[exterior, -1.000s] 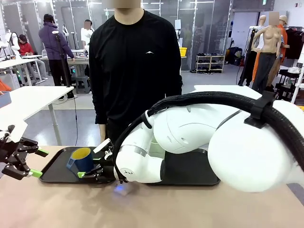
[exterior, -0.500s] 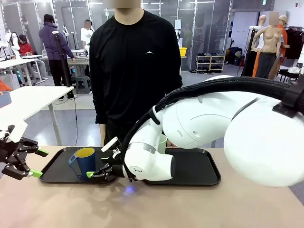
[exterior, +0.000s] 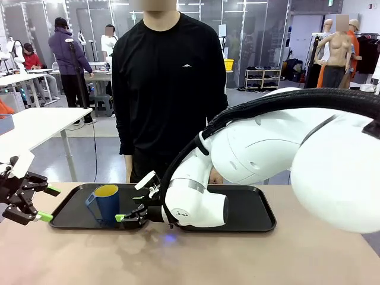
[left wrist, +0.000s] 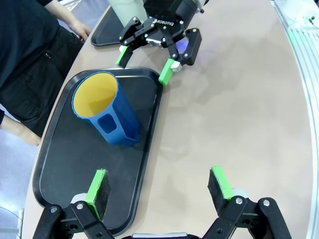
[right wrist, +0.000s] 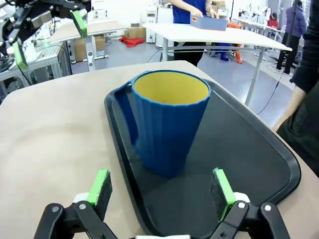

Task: Sort and store the cups by type.
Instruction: Pick up the Handle plastic cup and place it into the empty Flat Tray.

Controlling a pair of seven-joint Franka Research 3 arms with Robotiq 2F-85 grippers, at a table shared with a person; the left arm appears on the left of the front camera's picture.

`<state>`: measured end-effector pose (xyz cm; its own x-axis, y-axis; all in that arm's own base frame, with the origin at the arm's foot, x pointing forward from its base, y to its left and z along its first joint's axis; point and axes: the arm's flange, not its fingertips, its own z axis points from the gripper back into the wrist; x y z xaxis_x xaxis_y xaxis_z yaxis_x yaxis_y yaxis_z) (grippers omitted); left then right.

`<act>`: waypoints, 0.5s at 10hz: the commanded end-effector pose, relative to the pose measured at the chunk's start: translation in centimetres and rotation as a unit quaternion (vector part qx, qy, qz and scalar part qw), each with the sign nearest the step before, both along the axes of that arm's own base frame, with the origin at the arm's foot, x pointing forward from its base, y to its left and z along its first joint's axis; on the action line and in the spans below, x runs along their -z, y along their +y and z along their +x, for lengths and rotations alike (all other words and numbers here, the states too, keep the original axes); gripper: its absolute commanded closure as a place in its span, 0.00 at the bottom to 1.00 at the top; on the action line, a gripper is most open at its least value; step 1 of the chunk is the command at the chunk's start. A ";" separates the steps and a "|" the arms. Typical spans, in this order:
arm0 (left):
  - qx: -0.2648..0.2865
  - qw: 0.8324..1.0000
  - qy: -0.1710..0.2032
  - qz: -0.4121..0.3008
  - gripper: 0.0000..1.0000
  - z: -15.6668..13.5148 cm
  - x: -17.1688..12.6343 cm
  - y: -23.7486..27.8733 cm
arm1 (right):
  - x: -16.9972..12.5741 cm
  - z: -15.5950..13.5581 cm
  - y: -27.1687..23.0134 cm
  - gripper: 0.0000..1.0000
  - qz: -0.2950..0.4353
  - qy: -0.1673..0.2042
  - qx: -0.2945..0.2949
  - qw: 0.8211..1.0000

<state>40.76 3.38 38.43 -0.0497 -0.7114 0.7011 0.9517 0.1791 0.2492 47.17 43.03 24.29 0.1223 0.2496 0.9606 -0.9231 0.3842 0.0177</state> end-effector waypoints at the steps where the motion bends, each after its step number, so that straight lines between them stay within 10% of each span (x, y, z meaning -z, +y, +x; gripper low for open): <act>1: 0.008 1.000 -0.001 -0.001 0.00 0.3 -0.1 0.2 | -0.3 -2.7 -1.8 0.00 0.011 -0.018 -0.011 1.000; 5: 0.008 1.000 -0.001 -0.001 0.00 0.3 -0.1 0.2 | -0.4 -1.5 -1.2 0.00 0.010 0.005 -0.009 1.000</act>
<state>40.77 3.39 38.44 -0.0497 -0.7113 0.7011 0.9517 0.1791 0.2493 44.92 41.30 24.94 0.1433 0.2145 0.9662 -0.9339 0.3524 0.0602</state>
